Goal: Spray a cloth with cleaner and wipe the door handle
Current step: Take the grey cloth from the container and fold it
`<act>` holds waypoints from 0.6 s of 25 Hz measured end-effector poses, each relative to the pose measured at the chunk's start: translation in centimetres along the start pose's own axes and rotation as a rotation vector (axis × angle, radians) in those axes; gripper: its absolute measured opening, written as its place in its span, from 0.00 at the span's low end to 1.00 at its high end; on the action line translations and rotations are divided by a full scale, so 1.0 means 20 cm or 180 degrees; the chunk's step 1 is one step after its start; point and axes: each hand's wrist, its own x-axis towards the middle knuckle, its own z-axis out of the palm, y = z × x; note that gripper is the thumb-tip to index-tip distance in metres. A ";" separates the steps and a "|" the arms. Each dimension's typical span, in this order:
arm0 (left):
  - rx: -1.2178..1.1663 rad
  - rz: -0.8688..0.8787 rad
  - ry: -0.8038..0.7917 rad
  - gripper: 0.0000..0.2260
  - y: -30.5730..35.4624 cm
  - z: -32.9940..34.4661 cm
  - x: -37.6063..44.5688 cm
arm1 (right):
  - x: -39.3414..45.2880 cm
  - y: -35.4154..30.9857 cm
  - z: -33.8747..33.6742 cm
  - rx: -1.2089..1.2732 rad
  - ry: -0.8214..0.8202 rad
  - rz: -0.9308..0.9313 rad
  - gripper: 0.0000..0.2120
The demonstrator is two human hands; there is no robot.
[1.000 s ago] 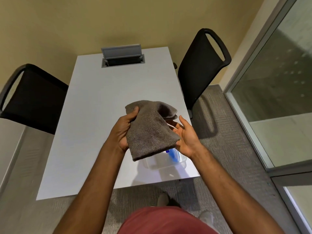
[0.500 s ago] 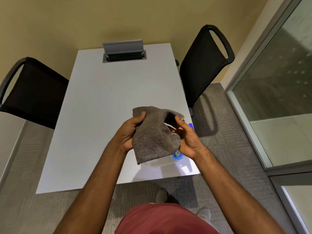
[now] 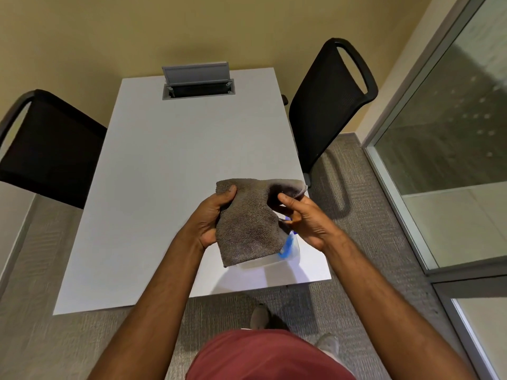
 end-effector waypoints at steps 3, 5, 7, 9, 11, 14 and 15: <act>0.0081 0.0014 0.0036 0.12 -0.02 -0.01 0.00 | -0.01 0.01 -0.01 0.0025 -0.0045 -0.0045 0.17; 0.0112 0.0043 -0.0003 0.12 -0.02 -0.02 -0.01 | -0.01 0.00 0.00 0.0098 -0.0021 -0.0066 0.16; 0.0182 0.0124 -0.0044 0.13 0.01 -0.03 -0.03 | 0.00 -0.01 0.02 0.0143 0.0022 -0.0152 0.20; 0.0299 0.0267 -0.0027 0.13 0.06 -0.05 -0.05 | 0.00 -0.04 0.05 0.0317 0.0001 -0.0277 0.26; 0.0522 0.0440 0.0062 0.15 0.12 -0.07 -0.07 | 0.00 -0.08 0.08 0.0346 0.0004 -0.0464 0.30; 0.1001 0.0674 0.0188 0.16 0.19 -0.10 -0.11 | -0.03 -0.15 0.15 -0.0264 0.0321 -0.0881 0.31; 0.1218 0.0725 0.0242 0.16 0.21 -0.11 -0.12 | -0.04 -0.16 0.18 -0.0573 0.0473 -0.1036 0.31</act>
